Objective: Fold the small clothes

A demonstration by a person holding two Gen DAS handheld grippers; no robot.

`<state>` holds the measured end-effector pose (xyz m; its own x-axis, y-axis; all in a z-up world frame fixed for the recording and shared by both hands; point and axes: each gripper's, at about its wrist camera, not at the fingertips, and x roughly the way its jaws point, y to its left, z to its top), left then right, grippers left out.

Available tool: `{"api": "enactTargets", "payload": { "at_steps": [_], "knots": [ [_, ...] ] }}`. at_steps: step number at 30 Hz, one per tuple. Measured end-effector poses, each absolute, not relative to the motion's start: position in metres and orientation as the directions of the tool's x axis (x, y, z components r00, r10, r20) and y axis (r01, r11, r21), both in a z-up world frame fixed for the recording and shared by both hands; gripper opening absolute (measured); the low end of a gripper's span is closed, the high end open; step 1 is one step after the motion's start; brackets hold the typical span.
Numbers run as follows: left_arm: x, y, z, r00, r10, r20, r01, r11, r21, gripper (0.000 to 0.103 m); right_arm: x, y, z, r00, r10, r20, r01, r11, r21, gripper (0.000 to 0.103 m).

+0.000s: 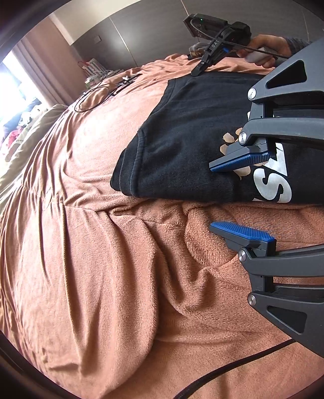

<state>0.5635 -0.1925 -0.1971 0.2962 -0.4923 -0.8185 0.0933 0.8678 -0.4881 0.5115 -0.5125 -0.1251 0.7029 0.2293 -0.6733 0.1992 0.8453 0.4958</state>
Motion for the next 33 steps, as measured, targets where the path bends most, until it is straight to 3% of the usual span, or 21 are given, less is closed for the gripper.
{"api": "enactTargets", "payload": {
  "at_steps": [7,11,19,23,31,33],
  "knots": [
    [0.566,-0.187,-0.200,0.296,-0.509,-0.808,0.094,0.857,-0.506,0.044,0.504,-0.505,-0.119,0.666,0.286,-0.689,0.159,0.848,0.506,0.001],
    [0.567,-0.186,-0.203,0.296,-0.521,-0.800,0.095,0.850,-0.518,0.044,0.498,-0.503,-0.116,0.661,0.326,-0.676,0.128,0.839,0.529,0.040],
    [0.577,-0.193,-0.206,0.282,-0.571,-0.771,0.116,0.818,-0.564,0.043,0.495,-0.523,-0.129,0.627,0.442,-0.642,0.089,0.778,0.622,0.041],
    [0.587,-0.196,-0.213,0.269,-0.594,-0.758,0.109,0.801,-0.588,0.031,0.509,-0.525,-0.140,0.580,0.539,-0.611,0.035,0.733,0.680,0.041],
    [0.606,-0.203,-0.217,0.288,-0.615,-0.734,0.124,0.784,-0.609,0.026,0.546,-0.524,-0.154,0.557,0.596,-0.578,-0.022,0.707,0.707,0.041],
    [0.611,-0.205,-0.219,0.289,-0.612,-0.736,0.118,0.786,-0.607,0.016,0.559,-0.518,-0.153,0.556,0.575,-0.600,-0.027,0.734,0.678,0.036]
  ]
}}
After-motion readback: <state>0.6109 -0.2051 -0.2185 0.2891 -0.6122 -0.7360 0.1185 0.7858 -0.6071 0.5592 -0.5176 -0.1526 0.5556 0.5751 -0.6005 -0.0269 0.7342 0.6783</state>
